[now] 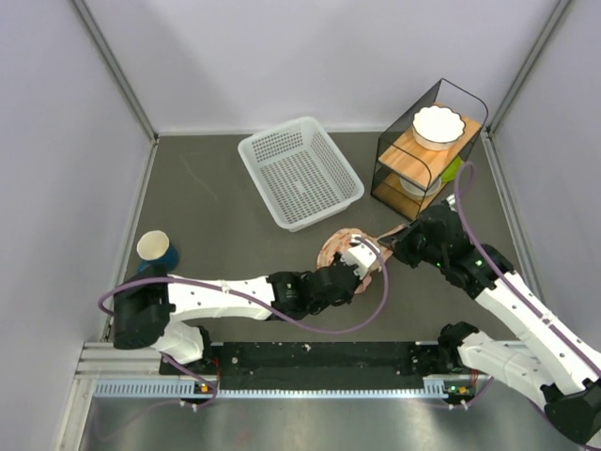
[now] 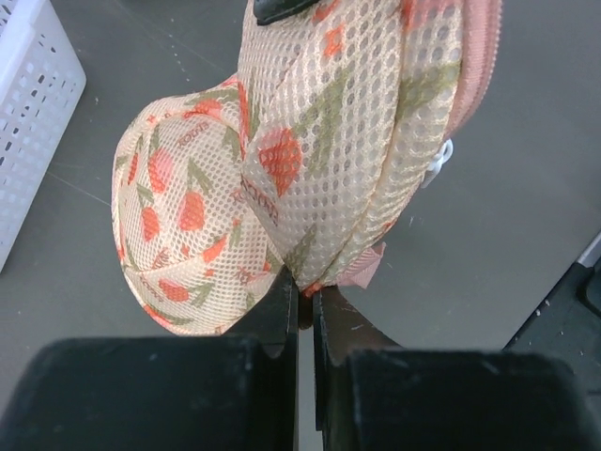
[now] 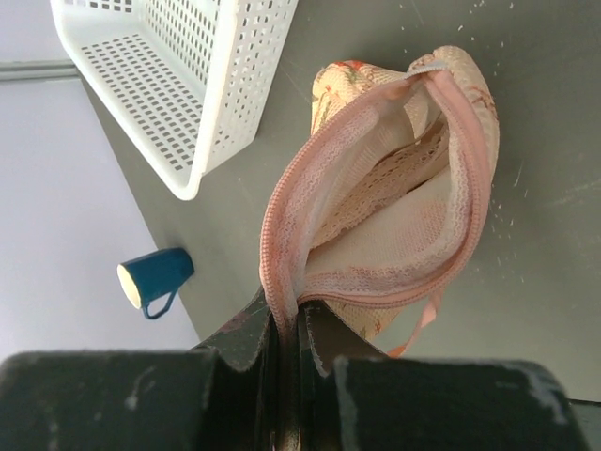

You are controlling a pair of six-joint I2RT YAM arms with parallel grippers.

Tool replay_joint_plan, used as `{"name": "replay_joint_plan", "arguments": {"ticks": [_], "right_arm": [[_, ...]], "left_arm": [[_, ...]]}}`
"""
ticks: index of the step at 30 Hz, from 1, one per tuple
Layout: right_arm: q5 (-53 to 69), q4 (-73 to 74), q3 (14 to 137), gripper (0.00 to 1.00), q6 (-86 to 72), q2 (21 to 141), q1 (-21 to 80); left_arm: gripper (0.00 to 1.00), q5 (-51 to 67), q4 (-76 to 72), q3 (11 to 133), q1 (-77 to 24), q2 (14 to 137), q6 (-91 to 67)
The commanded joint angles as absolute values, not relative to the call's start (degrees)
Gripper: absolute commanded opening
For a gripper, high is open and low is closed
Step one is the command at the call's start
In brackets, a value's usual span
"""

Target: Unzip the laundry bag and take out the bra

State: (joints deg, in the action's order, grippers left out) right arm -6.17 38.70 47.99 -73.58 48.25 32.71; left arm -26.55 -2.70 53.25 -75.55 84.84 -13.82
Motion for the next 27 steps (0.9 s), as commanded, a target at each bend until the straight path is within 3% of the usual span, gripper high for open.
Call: {"name": "replay_joint_plan", "arguments": {"ticks": [1, 4, 5, 11, 17, 19, 27], "right_arm": [[-5.0, 39.1, 47.7, 0.00, -72.4, 47.4, 32.4], [-4.5, 39.0, 48.3, 0.27, -68.7, 47.4, 32.5], [-4.3, 38.9, 48.6, 0.42, -65.2, 47.4, 32.5], [-1.5, 38.9, 50.4, 0.73, -48.8, 43.0, 32.5], [-0.3, 38.1, 51.9, 0.89, -34.3, 32.9, 32.5], [2.0, 36.7, 52.4, 0.89, -30.2, 30.7, 32.5], [10.3, 28.6, 44.7, 0.78, -3.0, 20.2, 32.5]], "left_arm": [[0.00, -23.4, 1.7, 56.3, -74.6, 79.6, -11.9], [0.00, -13.4, 7.6, 57.4, -72.1, 75.6, -9.0], [0.00, -8.7, 10.0, 57.7, -70.3, 74.7, -9.0], [0.00, 10.9, 16.3, 59.6, -61.0, 70.6, -9.1], [0.00, 22.8, 20.5, 60.2, -55.1, 70.5, -7.3], [0.00, 27.1, 21.9, 61.0, -54.0, 70.9, -6.5], [0.00, 33.4, 27.9, 64.4, -52.4, 72.7, -1.8]]}}
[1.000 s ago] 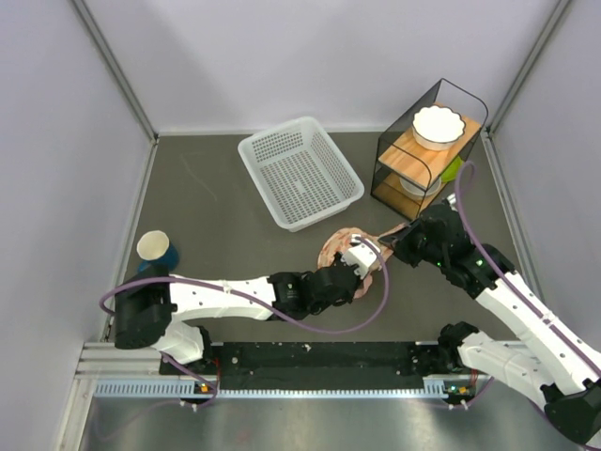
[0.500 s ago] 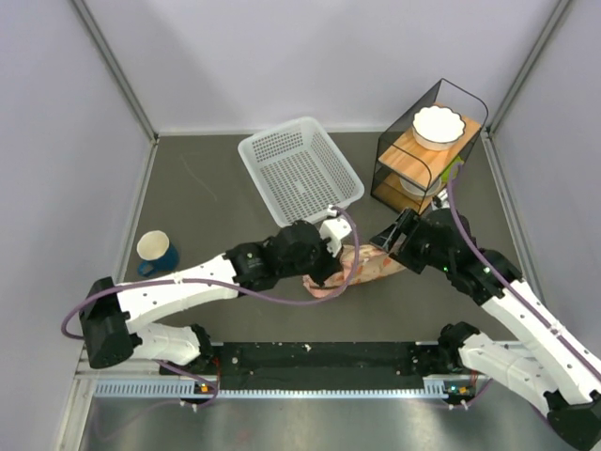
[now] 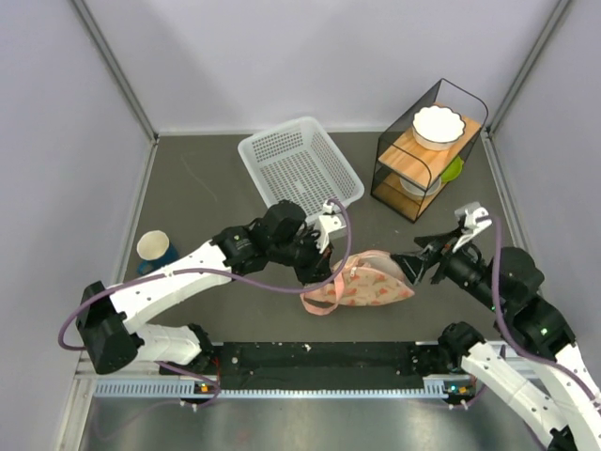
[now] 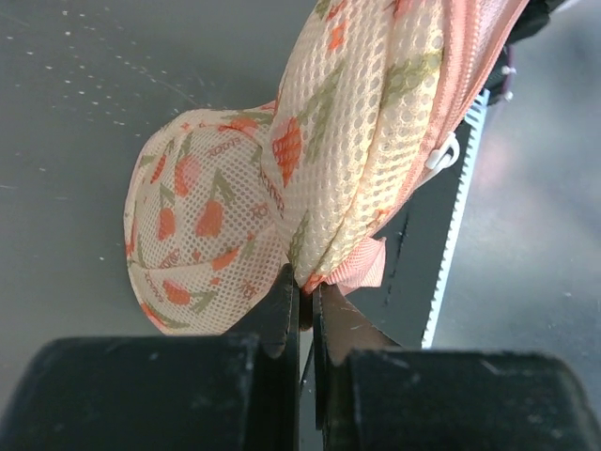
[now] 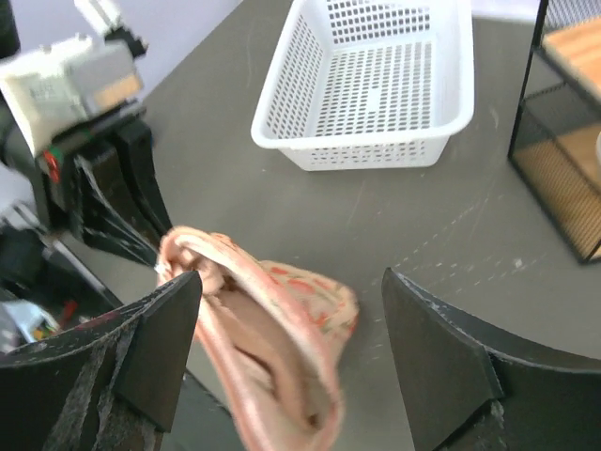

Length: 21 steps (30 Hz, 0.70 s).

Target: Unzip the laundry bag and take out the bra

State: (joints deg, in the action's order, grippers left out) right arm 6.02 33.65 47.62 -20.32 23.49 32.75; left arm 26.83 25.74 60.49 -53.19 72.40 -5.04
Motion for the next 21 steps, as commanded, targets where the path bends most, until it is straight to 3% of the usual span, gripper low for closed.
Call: {"name": "replay_joint_plan", "arguments": {"ticks": [1, 7, 12, 21], "right_arm": [[11.5, 27.9, 44.1, 0.78, -0.9, 19.8, 32.5], [27.6, 25.2, 42.3, 0.84, 11.6, 21.1, 32.5], [31.2, 25.8, 42.4, 0.91, 17.6, 21.6, 32.5], [40.3, 24.5, 42.6, 0.90, 21.9, 27.8, 33.0]], "left_arm": [[0.00, 34.4, 28.1, 64.6, -52.0, 72.8, -1.5], [0.00, 35.6, 29.5, 66.0, -51.1, 73.7, -0.4], [0.00, 36.0, 30.0, 66.2, -50.2, 74.3, 0.7], [0.00, 37.6, 30.1, 67.3, -49.7, 75.6, 1.2]]}}
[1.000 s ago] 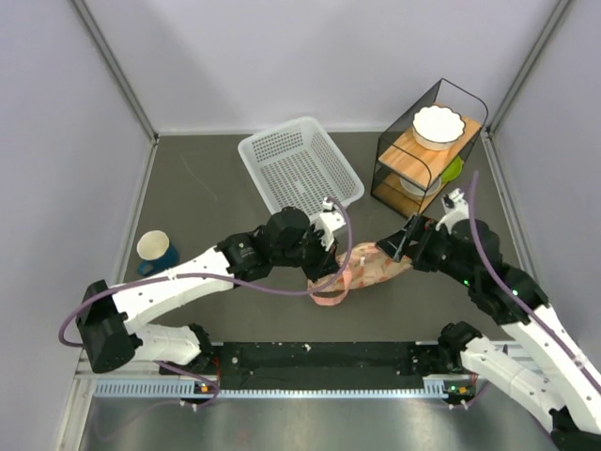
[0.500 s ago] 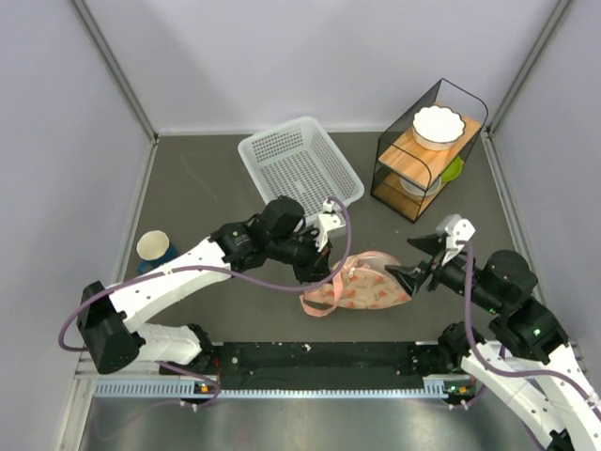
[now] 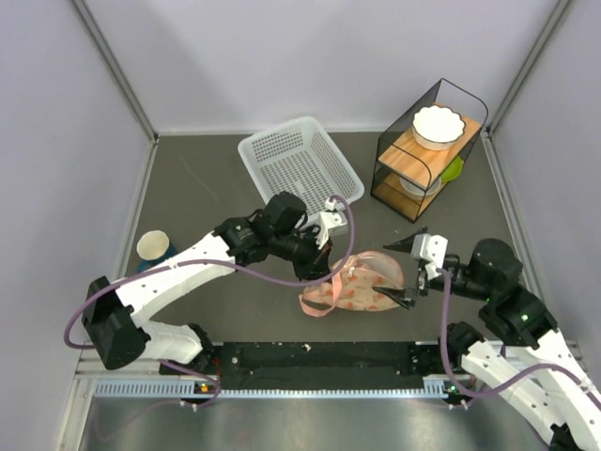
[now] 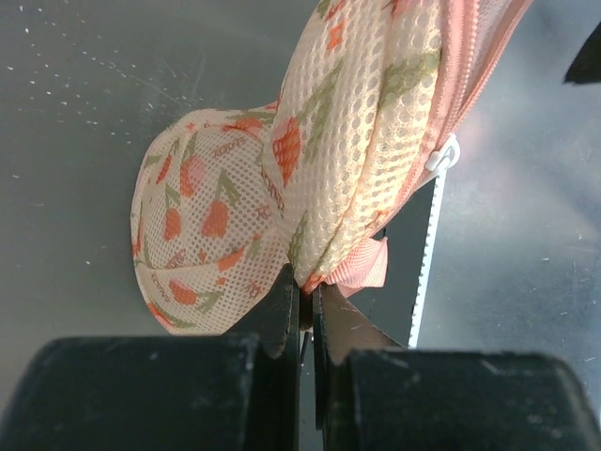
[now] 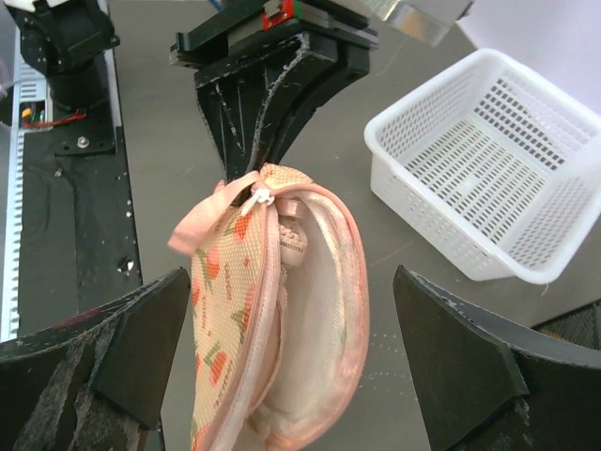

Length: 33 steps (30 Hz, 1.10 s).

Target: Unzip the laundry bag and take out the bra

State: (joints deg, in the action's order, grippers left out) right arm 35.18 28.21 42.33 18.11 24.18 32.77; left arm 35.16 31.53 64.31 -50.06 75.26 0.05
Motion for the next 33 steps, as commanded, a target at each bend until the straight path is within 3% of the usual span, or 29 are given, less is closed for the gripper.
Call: {"name": "replay_joint_plan", "arguments": {"ticks": [1, 6, 9, 11, 12, 13, 16, 17, 18, 20, 22, 23, 25, 29, 31, 33], "right_arm": [[39.6, 23.9, 42.5, 0.90, 22.5, 28.6, 33.9], [32.5, 22.7, 41.1, 0.88, 24.9, 32.9, 38.1], [30.4, 22.7, 41.1, 0.77, 25.2, 34.7, 39.9], [30.4, 22.7, 41.2, 0.56, 25.0, 35.2, 40.0], [30.2, 22.5, 41.3, 0.20, 25.0, 35.1, 40.1], [29.7, 22.7, 41.4, 0.00, 24.7, 35.0, 40.1], [26.6, 22.3, 41.1, 0.00, 23.0, 34.4, 40.0], [25.6, 21.8, 40.3, 0.00, 22.3, 33.5, 40.1], [21.8, 20.9, 40.0, 0.00, 21.4, 33.1, 40.1], [17.1, 20.7, 40.3, 0.00, 15.9, 32.1, 40.1], [9.3, 20.8, 40.9, 0.00, 9.5, 31.5, 40.0], [7.1, 21.2, 41.5, 0.00, 7.4, 31.3, 40.0], [4.1, 21.6, 42.4, 0.00, 0.7, 31.2, 40.1], [4.9, 22.0, 43.2, 0.00, -8.9, 32.7, 40.1], [4.6, 23.0, 43.8, 0.00, -13.1, 34.6, 40.1], [3.0, 24.6, 44.6, 0.00, -15.2, 36.2, 40.0]], "left_arm": [[0.00, 37.6, 30.1, 67.4, -49.7, 75.7, 1.3], [0.00, 38.8, 30.3, 68.3, -49.6, 76.1, 1.7], [0.00, 39.5, 30.7, 68.8, -49.6, 76.0, 1.9], [0.00, 39.8, 30.7, 68.9, -49.6, 75.8, 2.1], [0.00, 39.7, 30.8, 68.9, -49.4, 75.8, 2.1], [0.00, 39.6, 30.7, 68.9, -49.4, 75.8, 2.1], [0.01, 37.5, 26.6, 69.2, -48.1, 77.8, -3.4], [0.28, 38.1, 26.9, 71.3, -47.3, 78.7, -4.6], [0.38, 39.1, 27.9, 73.0, -45.5, 79.7, -4.7], [0.48, 39.0, 30.8, 76.9, -43.8, 80.1, -7.1], [0.50, 34.3, 28.8, 76.3, -41.9, 75.2, -9.8], [0.61, 32.4, 25.7, 74.1, -41.6, 73.1, -11.9], [0.67, 27.3, 21.8, 70.9, -41.4, 67.6, -14.3], [0.66, 29.6, 23.2, 67.9, -42.1, 64.8, -19.3], [0.59, 31.4, 22.7, 64.7, -43.8, 63.0, -20.4], [0.55, 46.5, 17.8, 61.2, -46.0, 62.8, -20.0]]}}
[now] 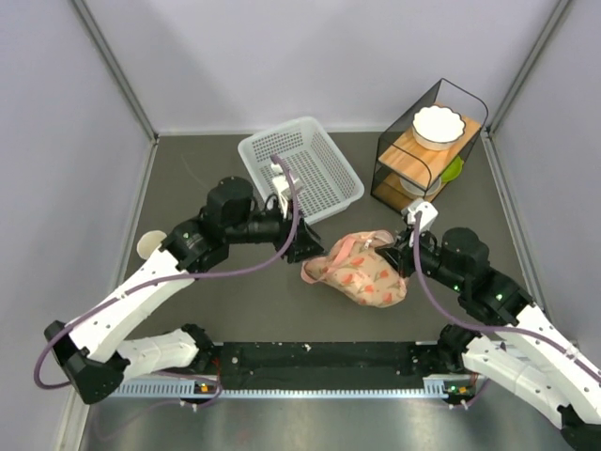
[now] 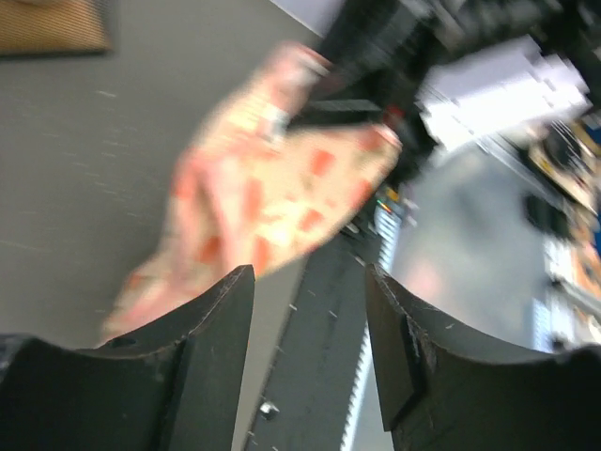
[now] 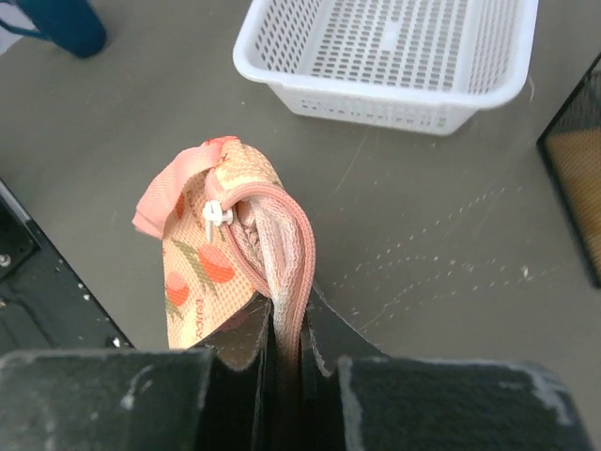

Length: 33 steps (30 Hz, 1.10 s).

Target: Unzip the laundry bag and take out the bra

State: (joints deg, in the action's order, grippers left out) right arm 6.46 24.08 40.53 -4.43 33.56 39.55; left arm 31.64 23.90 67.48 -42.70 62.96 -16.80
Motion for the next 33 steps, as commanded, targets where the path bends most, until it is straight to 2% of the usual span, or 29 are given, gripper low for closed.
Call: {"name": "replay_joint_plan", "arguments": {"ticks": [1, 4, 7, 10, 15, 17, 19, 21, 30, 33], "right_arm": [[2.5, 24.9, 44.9, 0.00, -16.6, 37.3, 40.1], [1.3, 25.8, 46.1, 0.00, -18.0, 38.9, 40.0], [2.3, 26.1, 47.4, 0.00, -18.1, 40.1, 40.0], [2.8, 26.8, 47.8, 0.00, -18.2, 39.6, 40.0], [4.7, 27.4, 47.2, 0.00, -17.8, 35.0, 40.0], [5.6, 28.1, 47.0, 0.00, -17.3, 33.6, 40.0], [7.4, 28.6, 46.8, 0.00, -17.2, 32.4, 40.0], [8.4, 29.3, 46.7, 0.00, -17.2, 32.1, 40.0], [7.6, 29.8, 46.2, 0.00, -17.5, 32.9, 40.0], [7.8, 29.8, 46.6, 0.00, -17.6, 33.8, 40.0]], "left_arm": [[0.56, 50.3, 16.5, 58.6, -47.6, 63.6, -19.3], [0.62, 49.3, 14.8, 57.9, -55.7, 67.7, -16.7], [0.61, 45.6, 12.1, 59.2, -56.9, 73.5, -20.4], [0.64, 36.9, 13.6, 60.9, -55.0, 74.9, -21.5], [0.68, 29.3, 10.8, 58.7, -44.4, 71.7, -23.6], [0.70, 20.1, 11.0, 58.9, -41.2, 70.4, -24.5], [0.73, 11.3, 10.5, 59.4, -40.5, 67.9, -25.7], [0.73, 10.5, 8.5, 59.4, -40.6, 65.6, -26.0], [0.70, 6.4, 16.3, 62.1, -51.8, 60.0, -22.8], [0.78, 3.2, 21.2, 63.2, -55.2, 62.0, -20.5]]}}
